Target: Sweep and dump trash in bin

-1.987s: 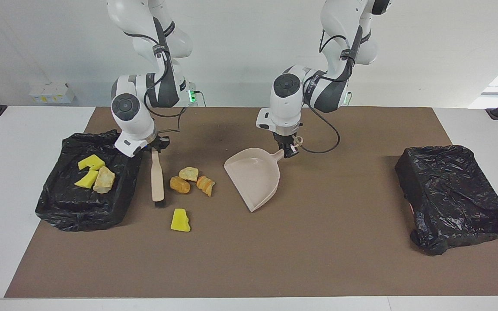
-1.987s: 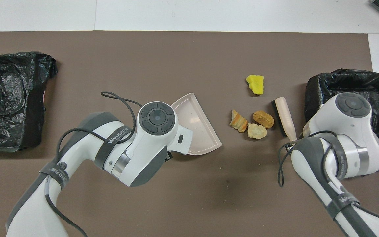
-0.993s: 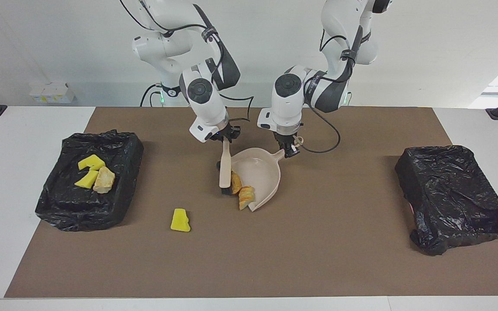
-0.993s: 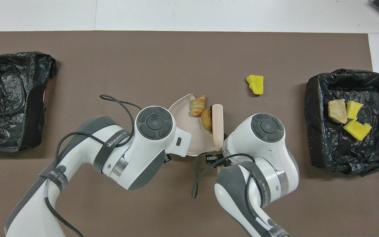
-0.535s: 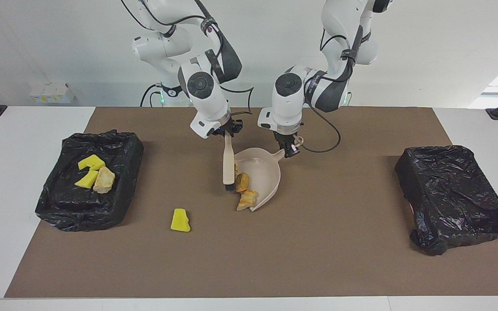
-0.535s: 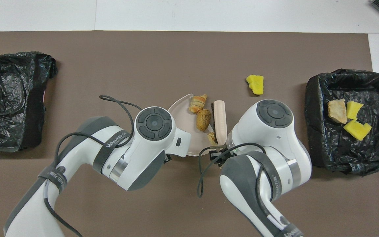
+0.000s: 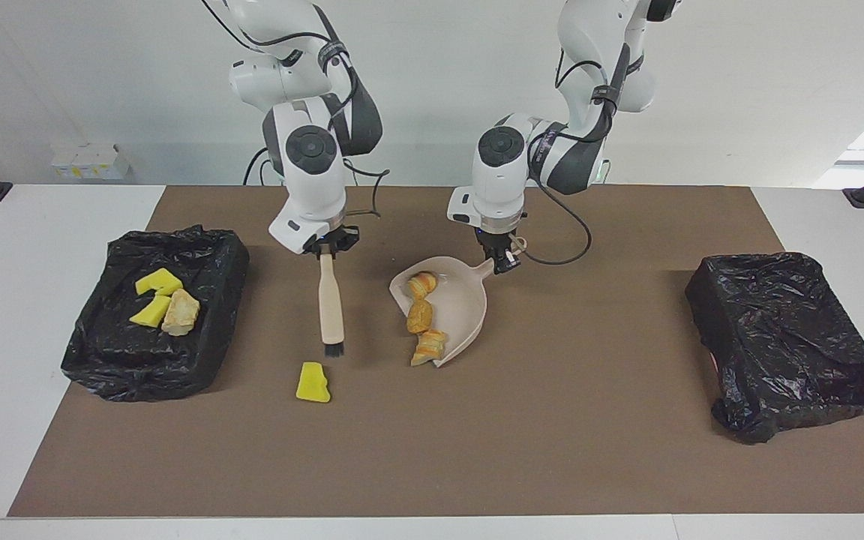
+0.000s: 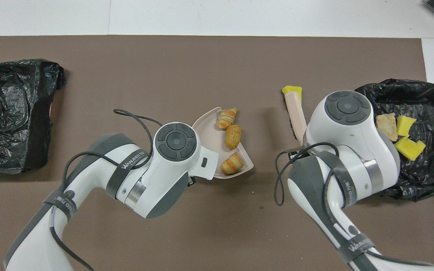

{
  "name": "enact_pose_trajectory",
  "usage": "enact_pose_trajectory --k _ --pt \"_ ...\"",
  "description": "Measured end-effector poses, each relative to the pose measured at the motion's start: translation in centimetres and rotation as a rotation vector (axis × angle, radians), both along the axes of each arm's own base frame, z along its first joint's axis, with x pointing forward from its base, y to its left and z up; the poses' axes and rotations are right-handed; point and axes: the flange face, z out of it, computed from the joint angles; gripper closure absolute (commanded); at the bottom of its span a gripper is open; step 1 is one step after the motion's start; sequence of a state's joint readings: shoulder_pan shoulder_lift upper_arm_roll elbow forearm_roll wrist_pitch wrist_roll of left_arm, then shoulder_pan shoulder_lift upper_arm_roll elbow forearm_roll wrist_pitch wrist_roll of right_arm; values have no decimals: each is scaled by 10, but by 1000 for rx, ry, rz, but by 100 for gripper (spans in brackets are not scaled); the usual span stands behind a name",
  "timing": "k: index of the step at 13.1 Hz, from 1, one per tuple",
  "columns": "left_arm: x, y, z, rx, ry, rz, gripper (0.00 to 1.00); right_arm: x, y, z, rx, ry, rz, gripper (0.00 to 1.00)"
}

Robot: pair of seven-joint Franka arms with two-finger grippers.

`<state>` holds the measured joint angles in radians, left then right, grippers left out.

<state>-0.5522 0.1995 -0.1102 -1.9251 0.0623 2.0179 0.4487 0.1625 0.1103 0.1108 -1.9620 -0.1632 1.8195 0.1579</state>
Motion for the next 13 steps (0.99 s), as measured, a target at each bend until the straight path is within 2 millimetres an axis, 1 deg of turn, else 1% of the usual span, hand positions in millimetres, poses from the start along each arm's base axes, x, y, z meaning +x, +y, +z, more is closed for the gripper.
enact_pose_trajectory --k 1,3,5,6,7,10,11,12,13 --pt "0 0 -1 -1 -1 0 100 7 -15 -7 -37 -8 18 100" --pt "0 1 -2 -1 -1 1 100 23 -30 -19 -71 -33 29 100" --pt "0 1 -2 -1 -2 1 100 44 -40 -25 -117 -56 49 100" --pt "0 1 -2 -2 -2 1 100 53 -44 -30 -142 -59 62 100" --pt "0 1 -2 -2 -2 1 100 63 -45 -39 -160 -64 78 100" --pt "0 1 -2 -2 -2 2 100 86 -39 -66 -150 -81 100 100" --pt "0 1 -2 -2 -3 2 100 91 -34 -72 -142 -87 109 100" --pt "0 1 -2 -2 -3 2 100 93 -26 -75 -133 -88 124 100" --pt "0 2 -3 -3 -3 2 100 92 -14 -77 -118 -86 138 100"
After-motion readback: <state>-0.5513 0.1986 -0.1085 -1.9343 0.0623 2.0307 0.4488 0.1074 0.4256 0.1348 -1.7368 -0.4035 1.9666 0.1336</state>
